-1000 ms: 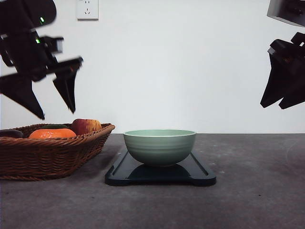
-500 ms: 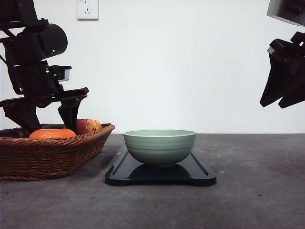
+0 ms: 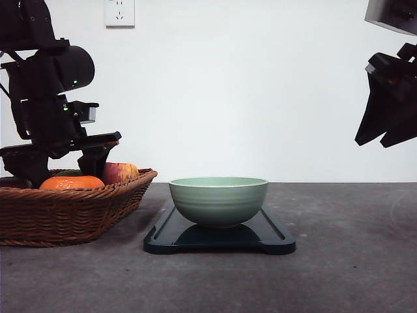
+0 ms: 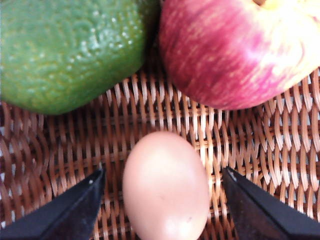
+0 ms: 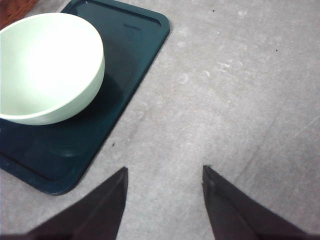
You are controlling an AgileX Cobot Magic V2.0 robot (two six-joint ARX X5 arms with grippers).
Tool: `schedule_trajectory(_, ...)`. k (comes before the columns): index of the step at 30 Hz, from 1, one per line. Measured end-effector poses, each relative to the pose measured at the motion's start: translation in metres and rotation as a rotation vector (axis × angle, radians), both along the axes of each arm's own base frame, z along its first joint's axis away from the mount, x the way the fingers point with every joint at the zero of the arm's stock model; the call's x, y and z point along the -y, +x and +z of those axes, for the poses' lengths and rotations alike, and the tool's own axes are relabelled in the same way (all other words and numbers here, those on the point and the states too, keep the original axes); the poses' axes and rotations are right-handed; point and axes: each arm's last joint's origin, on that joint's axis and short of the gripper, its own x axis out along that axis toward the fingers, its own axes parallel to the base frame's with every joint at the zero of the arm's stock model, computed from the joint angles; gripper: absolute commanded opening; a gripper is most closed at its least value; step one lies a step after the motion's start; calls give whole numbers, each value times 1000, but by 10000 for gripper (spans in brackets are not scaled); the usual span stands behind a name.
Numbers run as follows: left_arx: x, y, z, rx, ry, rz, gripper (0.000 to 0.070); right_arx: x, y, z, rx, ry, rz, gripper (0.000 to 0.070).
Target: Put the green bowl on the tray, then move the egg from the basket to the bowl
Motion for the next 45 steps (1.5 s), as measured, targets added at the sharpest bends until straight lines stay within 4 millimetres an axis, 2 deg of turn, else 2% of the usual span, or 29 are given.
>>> schedule_trajectory(3,0,0,0,0,0,0,279,0,0,0,0,0,0,287)
schedule_trajectory(4,0,0,0,0,0,0,260,0,0,0,1,0,0,287)
schedule_trajectory(20,0,-3,4,-11,3,-1,257,0,0,0,2,0,0,287)
schedule_trajectory(23,-1,-8,19,26,-6,-1,257,0,0,0,2,0,0,287)
schedule_trajectory(29,-2,-26,69,174,-63,-23,257,0,0,0,2,0,0,287)
schedule_trajectory(35,20,-41,91,252,-132,-115,257,0,0,0,1,0,0,287)
schedule_trajectory(45,75,-51,105,420,-227,-269,257,0,0,0,2,0,0,287)
